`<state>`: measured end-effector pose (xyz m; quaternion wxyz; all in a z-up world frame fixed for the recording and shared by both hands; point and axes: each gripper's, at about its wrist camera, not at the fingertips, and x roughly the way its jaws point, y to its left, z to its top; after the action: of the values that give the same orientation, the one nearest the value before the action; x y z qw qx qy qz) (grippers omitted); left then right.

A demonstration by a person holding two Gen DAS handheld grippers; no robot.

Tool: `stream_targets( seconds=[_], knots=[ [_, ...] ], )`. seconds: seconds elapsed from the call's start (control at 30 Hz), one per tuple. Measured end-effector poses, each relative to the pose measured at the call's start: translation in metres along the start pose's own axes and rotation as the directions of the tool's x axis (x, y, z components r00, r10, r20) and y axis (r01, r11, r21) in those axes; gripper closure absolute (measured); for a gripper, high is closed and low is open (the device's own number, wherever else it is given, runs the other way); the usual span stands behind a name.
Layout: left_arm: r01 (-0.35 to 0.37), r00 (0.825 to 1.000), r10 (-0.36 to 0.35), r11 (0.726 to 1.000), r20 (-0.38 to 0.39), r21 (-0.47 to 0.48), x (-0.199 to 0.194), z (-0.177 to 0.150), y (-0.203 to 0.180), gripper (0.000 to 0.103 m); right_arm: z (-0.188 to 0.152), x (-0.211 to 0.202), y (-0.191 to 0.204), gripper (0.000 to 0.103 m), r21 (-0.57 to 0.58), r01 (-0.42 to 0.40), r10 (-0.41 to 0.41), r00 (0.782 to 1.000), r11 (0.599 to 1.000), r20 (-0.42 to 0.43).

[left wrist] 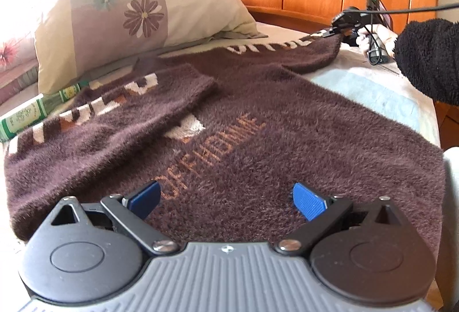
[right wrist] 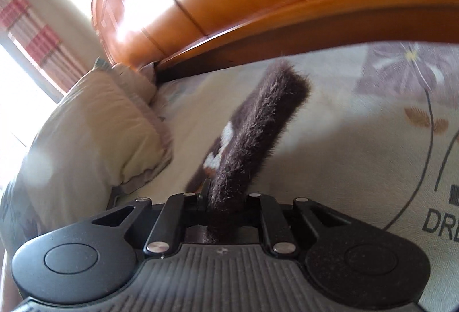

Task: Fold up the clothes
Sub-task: 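Lift the sleeve cuff up with the right gripper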

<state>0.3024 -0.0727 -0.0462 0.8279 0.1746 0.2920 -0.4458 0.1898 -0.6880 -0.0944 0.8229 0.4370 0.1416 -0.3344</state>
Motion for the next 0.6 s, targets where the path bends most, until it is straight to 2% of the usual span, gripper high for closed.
stream_targets(
  seconds=[0.27, 0.6],
  knots=[
    [0.047, 0.999, -0.048, 0.997, 0.018, 0.065, -0.017, 0.001, -0.003, 0.004, -0.002, -0.021, 0.073, 0.088, -0.162, -0.049, 0.044, 0.998, 0.986, -0.035],
    [0.073, 0.996, -0.076, 0.993, 0.039, 0.094, -0.045, 0.0, 0.009, 0.004, -0.023, -0.043, 0.155, 0.087, -0.329, -0.123, 0.098, 0.991, 0.936, -0.093]
  ],
)
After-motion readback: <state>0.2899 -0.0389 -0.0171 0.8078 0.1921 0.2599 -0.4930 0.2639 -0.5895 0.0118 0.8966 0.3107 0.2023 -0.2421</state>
